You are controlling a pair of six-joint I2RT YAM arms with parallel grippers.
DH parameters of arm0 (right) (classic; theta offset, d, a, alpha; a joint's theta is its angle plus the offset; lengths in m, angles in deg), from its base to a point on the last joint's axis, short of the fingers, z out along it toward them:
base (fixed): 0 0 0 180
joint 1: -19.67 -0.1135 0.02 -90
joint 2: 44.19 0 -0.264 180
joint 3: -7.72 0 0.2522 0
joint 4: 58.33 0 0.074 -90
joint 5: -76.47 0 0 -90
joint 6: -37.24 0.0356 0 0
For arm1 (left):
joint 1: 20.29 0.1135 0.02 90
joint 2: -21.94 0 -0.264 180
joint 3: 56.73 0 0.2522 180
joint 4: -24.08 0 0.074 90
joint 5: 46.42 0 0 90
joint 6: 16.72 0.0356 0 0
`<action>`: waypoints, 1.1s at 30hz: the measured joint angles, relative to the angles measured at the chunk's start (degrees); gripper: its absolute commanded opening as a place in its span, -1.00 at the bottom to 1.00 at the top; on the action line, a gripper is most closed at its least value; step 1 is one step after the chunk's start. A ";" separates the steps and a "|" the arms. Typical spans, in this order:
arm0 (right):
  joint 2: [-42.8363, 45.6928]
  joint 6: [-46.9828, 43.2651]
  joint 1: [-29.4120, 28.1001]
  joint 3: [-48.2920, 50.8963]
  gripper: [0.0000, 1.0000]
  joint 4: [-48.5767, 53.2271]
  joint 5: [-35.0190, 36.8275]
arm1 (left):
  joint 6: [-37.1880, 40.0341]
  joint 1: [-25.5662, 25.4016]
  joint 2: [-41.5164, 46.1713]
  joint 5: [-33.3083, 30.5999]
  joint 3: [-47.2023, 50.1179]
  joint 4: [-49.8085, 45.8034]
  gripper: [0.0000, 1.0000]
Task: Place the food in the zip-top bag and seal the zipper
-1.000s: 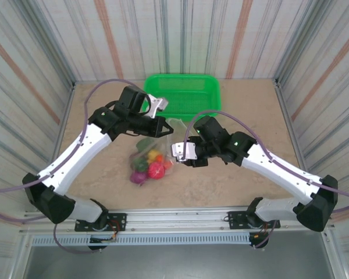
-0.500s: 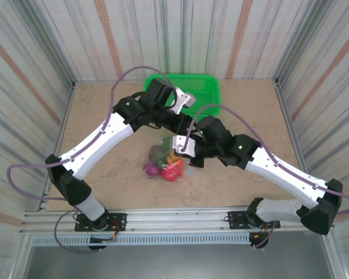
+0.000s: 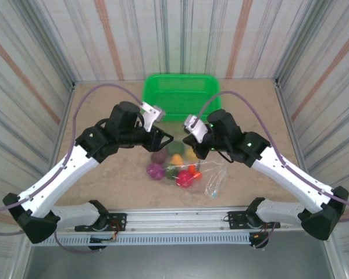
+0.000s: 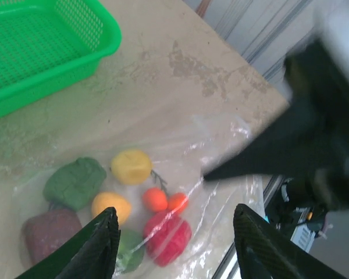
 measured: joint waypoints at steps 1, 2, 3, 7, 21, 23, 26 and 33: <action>1.79 2.71 2.19 0.33 -0.77 0.37 1.25 | 0.48 -1.29 1.05 -1.20 1.90 0.35 0.08; 3.15 4.61 4.13 0.48 -0.75 0.87 2.10 | 1.20 -3.34 2.27 -2.67 4.33 1.20 0.09; 4.81 7.48 6.97 0.50 -0.75 1.64 3.26 | 2.27 -6.36 3.56 -4.68 7.04 1.88 0.10; 9.60 18.10 20.02 0.61 -0.71 3.93 3.15 | 9.42 -22.38 6.91 -13.77 17.25 7.89 0.26; 11.17 33.11 29.27 3.13 -0.61 4.74 -9.38 | 45.05 -40.85 -13.88 -28.87 36.09 56.70 0.34; 11.19 33.57 29.55 3.30 -0.60 4.74 -10.03 | 47.58 -40.85 -17.31 -29.22 36.02 61.07 0.32; 11.19 33.62 29.64 3.30 -0.60 4.74 -10.43 | 51.19 -40.85 -22.43 -29.66 35.26 65.26 0.26; 11.19 33.62 29.66 4.35 -0.61 4.31 -10.86 | 57.40 -39.39 -30.32 -32.13 34.77 73.44 -0.32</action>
